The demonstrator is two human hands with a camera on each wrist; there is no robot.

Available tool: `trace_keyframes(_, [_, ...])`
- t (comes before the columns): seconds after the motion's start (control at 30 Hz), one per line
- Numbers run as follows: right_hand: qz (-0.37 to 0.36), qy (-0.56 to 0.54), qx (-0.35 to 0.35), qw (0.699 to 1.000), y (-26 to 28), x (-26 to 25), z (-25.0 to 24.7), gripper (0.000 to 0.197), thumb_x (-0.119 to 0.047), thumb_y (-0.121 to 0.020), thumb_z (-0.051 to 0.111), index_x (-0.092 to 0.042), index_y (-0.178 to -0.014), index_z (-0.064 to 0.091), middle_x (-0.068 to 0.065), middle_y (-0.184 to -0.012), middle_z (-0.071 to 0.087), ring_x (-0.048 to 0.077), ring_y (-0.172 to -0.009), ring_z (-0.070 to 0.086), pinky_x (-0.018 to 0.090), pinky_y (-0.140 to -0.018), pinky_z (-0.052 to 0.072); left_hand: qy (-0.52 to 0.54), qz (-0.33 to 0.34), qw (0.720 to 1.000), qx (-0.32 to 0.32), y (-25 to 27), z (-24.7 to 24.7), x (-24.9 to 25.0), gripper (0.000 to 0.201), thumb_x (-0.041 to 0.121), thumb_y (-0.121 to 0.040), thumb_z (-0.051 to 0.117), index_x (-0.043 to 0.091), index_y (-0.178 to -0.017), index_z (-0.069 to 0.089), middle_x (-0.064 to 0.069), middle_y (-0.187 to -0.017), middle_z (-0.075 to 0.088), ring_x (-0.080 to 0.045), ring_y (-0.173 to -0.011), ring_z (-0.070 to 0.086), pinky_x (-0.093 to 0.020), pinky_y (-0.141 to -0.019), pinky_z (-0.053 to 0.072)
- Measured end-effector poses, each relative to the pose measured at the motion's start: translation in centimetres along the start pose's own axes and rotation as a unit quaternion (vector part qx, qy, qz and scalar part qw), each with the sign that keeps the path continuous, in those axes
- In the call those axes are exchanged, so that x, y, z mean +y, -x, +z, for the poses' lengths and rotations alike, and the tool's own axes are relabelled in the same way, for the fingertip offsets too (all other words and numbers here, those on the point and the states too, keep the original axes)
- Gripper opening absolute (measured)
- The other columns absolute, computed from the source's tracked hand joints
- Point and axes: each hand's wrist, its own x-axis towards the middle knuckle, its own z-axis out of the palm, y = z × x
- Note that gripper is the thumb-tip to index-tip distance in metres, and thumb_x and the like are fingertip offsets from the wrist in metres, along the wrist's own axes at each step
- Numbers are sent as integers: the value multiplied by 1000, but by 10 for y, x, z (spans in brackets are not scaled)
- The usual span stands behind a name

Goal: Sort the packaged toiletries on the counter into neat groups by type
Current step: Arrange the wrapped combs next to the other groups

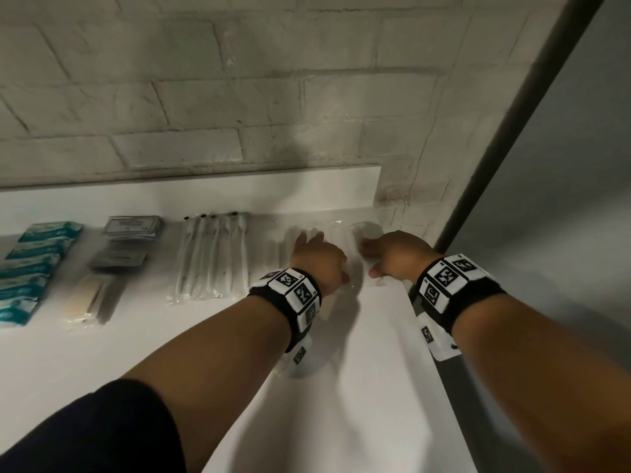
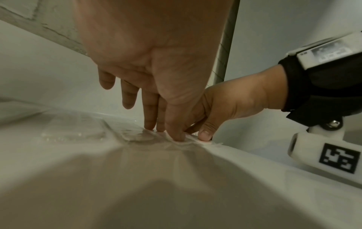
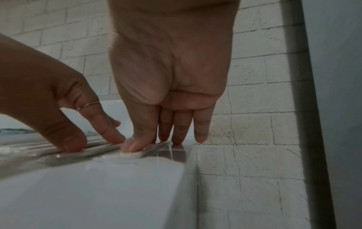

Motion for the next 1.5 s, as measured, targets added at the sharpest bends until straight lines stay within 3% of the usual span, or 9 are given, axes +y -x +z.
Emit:
trace_keyframes(0.3, [4, -15, -12, 1000, 0, 3, 0, 60, -30, -87, 66, -29, -143, 43, 7, -138, 54, 28, -124, 51, 33, -100, 41, -3, 6, 1000, -10, -1, 1, 0, 47, 54, -87, 52, 33, -128, 58, 4, -144, 49, -25, -147, 16, -48, -116, 5])
trace_keyframes(0.47, [12, -49, 8, 999, 7, 1, -3, 66, -25, -89, 64, -27, -148, 35, 10, -140, 52, 29, -123, 52, 33, -100, 42, -26, 0, 998, 54, 13, -6, -10, 44, 38, -97, 41, 27, -139, 48, 3, -150, 41, -27, -147, 16, -53, -116, 1])
trace_keyframes(0.57, [-3, -34, 39, 999, 8, -9, -3, 53, -28, -93, 56, -25, -144, 41, 8, -139, 53, 27, -122, 54, 29, -97, 43, -73, -17, 997, 27, 18, -10, -24, 44, 34, -97, 38, 26, -139, 47, 2, -151, 40, -30, -148, 12, -57, -115, -1])
trace_keyframes(0.67, [-26, 6, 28, 999, 4, -26, 1, 50, -38, -90, 58, -28, -138, 48, 3, -133, 58, 25, -117, 57, 28, -92, 43, -75, -27, 996, -35, 20, -9, -26, 46, 45, -95, 42, 27, -137, 50, 1, -150, 41, -29, -148, 10, -57, -115, -4])
trace_keyframes(0.83, [-46, 52, 4, 998, 0, -34, 8, 37, -33, -87, 62, -26, -123, 58, 4, -114, 66, 27, -106, 60, 27, -73, 39, -52, -22, 998, -16, 21, -2, -21, 50, 49, -93, 47, 25, -136, 51, 0, -147, 45, -28, -147, 15, -54, -115, -2])
trace_keyframes(1.07, [-65, 35, 46, 996, 6, -42, 8, 41, -34, -93, 52, -28, -134, 53, 4, -132, 58, 28, -116, 58, 37, -96, 48, -37, -13, 998, 42, 27, 2, -34, 44, 40, -95, 46, 23, -134, 50, 1, -144, 46, -25, -141, 28, -50, -115, 10])
trace_keyframes(1.17, [-94, 60, 51, 992, 6, -58, 8, 38, -33, -93, 52, -32, -131, 55, 2, -129, 61, 28, -112, 59, 36, -93, 50, -55, -31, 997, 35, 32, 3, -46, 41, 30, -96, 41, 22, -135, 49, 1, -148, 42, -27, -144, 21, -51, -116, 8])
trace_keyframes(1.3, [-98, 86, 36, 991, 2, -72, 13, 37, -29, -91, 54, -25, -127, 58, 4, -122, 65, 29, -107, 62, 34, -86, 51, -47, -41, 998, -1, 35, 4, -51, 40, 33, -97, 41, 22, -135, 49, 1, -148, 42, -29, -146, 17, -52, -116, 6])
trace_keyframes(1.5, [-111, 65, 36, 991, 7, -76, 7, 44, -27, -96, 51, -25, -139, 47, 3, -138, 55, 30, -123, 53, 38, -101, 45, -37, -65, 997, 31, 43, 6, -63, 46, 25, -95, 40, 17, -141, 41, -3, -151, 36, -25, -143, 24, -52, -116, 11])
